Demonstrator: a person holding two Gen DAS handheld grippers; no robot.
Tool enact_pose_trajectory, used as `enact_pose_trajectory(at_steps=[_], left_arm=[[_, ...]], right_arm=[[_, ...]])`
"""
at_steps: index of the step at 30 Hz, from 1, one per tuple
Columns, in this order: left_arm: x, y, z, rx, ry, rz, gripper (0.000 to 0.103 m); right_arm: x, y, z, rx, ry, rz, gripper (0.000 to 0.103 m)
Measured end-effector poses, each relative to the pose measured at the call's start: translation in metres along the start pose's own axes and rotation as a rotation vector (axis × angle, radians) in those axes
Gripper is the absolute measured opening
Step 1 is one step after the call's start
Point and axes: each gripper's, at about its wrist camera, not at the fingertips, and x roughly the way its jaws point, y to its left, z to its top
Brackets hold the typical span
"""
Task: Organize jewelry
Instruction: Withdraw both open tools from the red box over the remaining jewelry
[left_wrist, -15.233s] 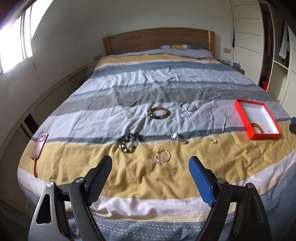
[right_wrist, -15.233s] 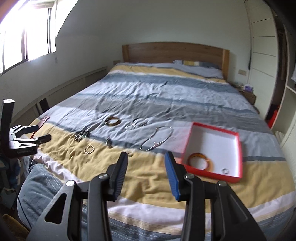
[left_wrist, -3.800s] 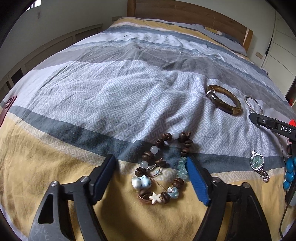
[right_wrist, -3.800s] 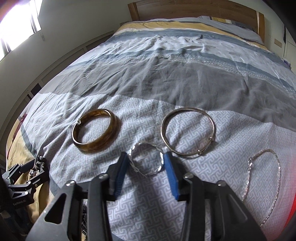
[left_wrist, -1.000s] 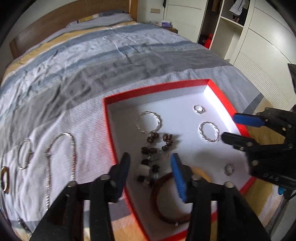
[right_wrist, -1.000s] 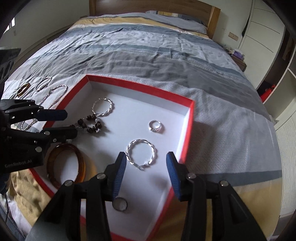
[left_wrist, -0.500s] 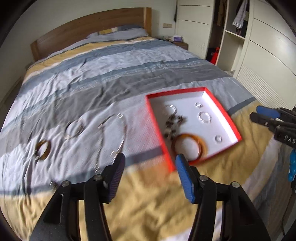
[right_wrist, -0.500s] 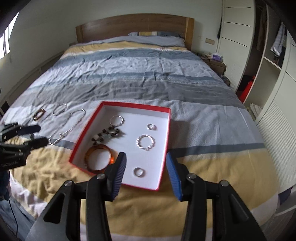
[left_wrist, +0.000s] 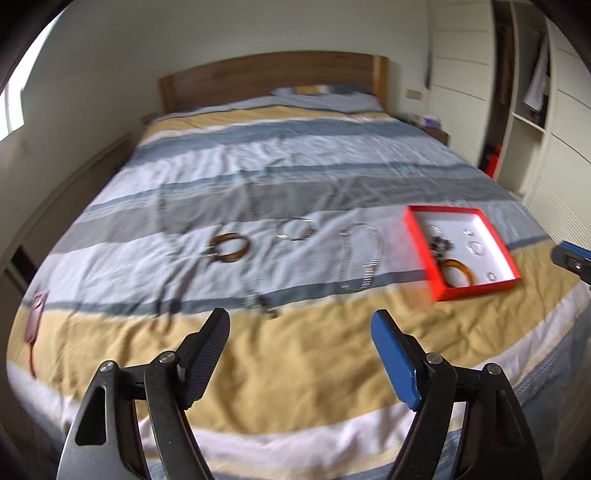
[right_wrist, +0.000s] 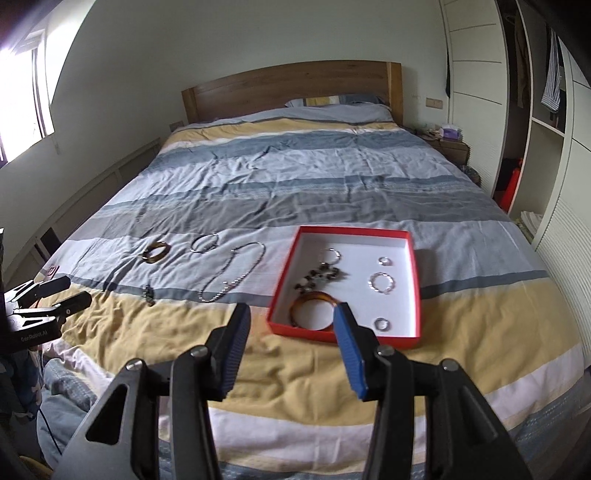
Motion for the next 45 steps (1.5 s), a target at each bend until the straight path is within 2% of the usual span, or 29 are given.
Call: enact_pose_trajectory(at_steps=[10,16,20,28,36,45], left_arm=[[-0.047,0.066,-0.046,-0.159,-0.059,0.108,0.083],[-0.068,0.084,-0.05,-0.215,-0.122,0.153,0.086],[-0.07,0.084,-0.049,-0.22,-0.13,0.172,0.092],[-0.042,0.078,-0.051,-0.185,-0.087,0.221,0.097],[0.005,0.084,-0.05,-0.192,-0.006,0.202,0.097],[0.054,0.084,-0.04,-0.174,0.06,0.176,0.097]], right_arm=[[-0.027,0.058,-0.02,-0.003,-0.038,0.072,0.051],[-0.038,0.081,-0.021,-0.036,-0.056,0.104,0.054],[-0.037,0.091,-0.019,-0.042,-0.059,0.123,0.058],[0.014,0.104,-0.038,-0.053,0.05,0.155,0.06],[0.07,0.115,-0.045,-0.064,0.139,0.17,0.06],[0.122,0.119,-0.038,-0.061,0.205,0.19,0.06]])
